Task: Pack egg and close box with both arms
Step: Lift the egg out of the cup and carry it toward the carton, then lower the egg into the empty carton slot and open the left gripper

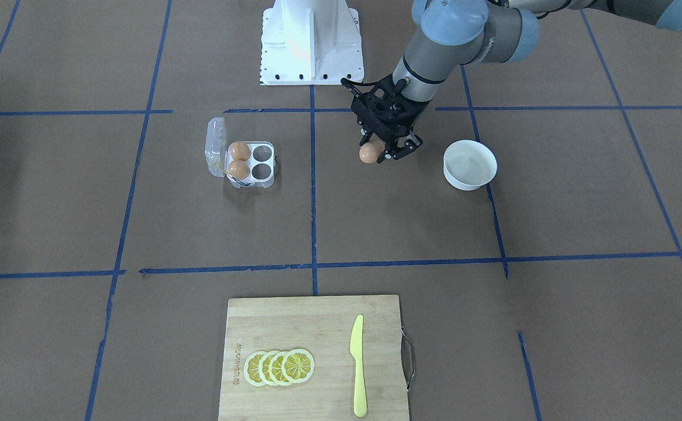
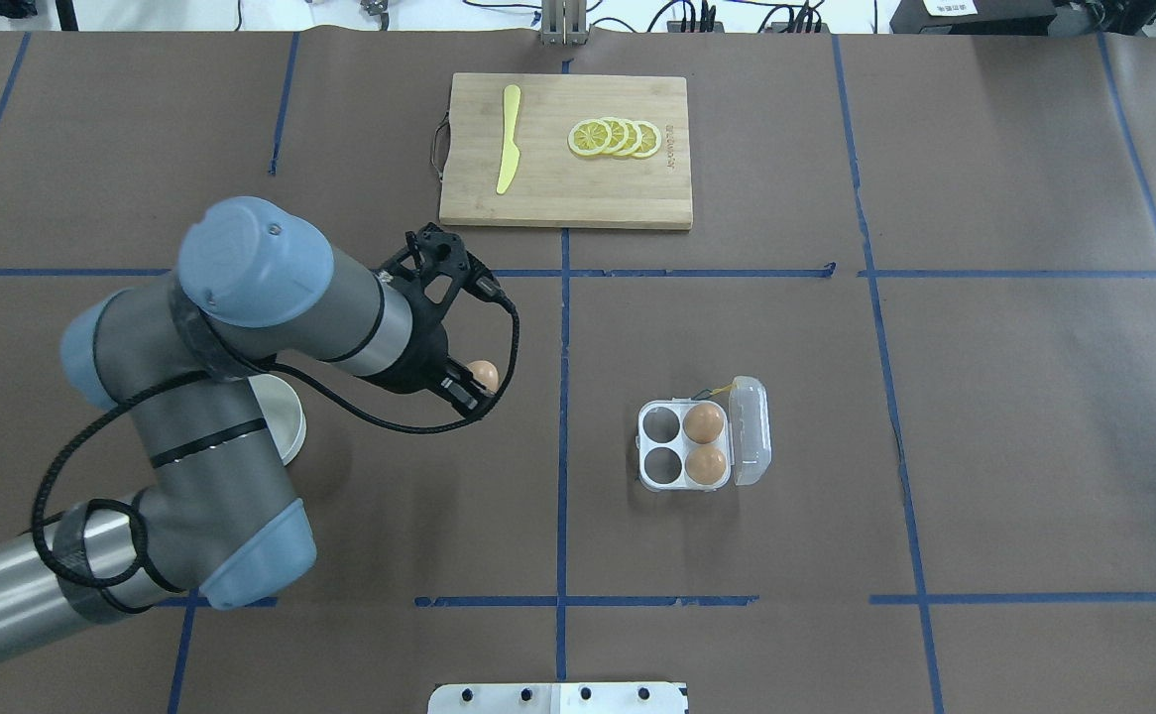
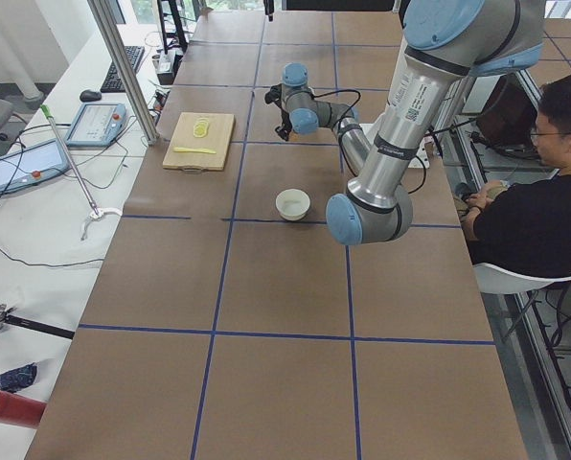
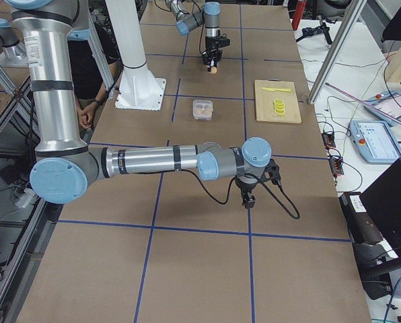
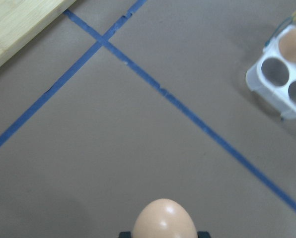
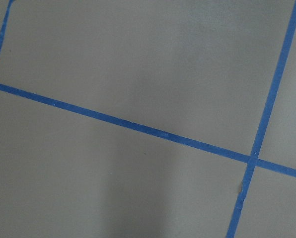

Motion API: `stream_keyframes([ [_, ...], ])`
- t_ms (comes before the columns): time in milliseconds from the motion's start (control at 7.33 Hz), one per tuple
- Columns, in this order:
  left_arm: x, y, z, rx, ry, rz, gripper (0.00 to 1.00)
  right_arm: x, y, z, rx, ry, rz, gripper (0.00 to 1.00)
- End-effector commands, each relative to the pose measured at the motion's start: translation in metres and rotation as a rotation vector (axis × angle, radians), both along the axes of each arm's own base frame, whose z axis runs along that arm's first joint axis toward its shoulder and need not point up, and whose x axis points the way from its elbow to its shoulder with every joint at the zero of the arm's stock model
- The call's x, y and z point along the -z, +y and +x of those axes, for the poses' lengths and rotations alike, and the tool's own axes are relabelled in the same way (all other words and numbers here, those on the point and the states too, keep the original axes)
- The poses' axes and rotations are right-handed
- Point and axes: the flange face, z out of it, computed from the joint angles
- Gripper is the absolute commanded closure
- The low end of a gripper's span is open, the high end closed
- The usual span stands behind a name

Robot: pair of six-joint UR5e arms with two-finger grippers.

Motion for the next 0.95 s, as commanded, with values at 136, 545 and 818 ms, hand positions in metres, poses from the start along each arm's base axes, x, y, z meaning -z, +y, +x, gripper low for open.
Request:
stream_keyframes([
  [136, 0.057, 0.022, 0.090, 0.009, 0.074, -0.088, 1.00, 0.002, 0.000, 0.000, 0.000, 0.000, 0.003, 0.00],
  [545, 0.095, 0.035, 0.139, 0.031, 0.075, -0.115, 1.00, 0.002, 0.000, 0.000, -0.023, -0.002, -0.017, 0.00],
  [818, 0.106, 0.037, 0.147, 0.024, 0.080, -0.113, 1.00, 0.002, 0.000, 0.000, -0.024, -0.001, -0.013, 0.00],
])
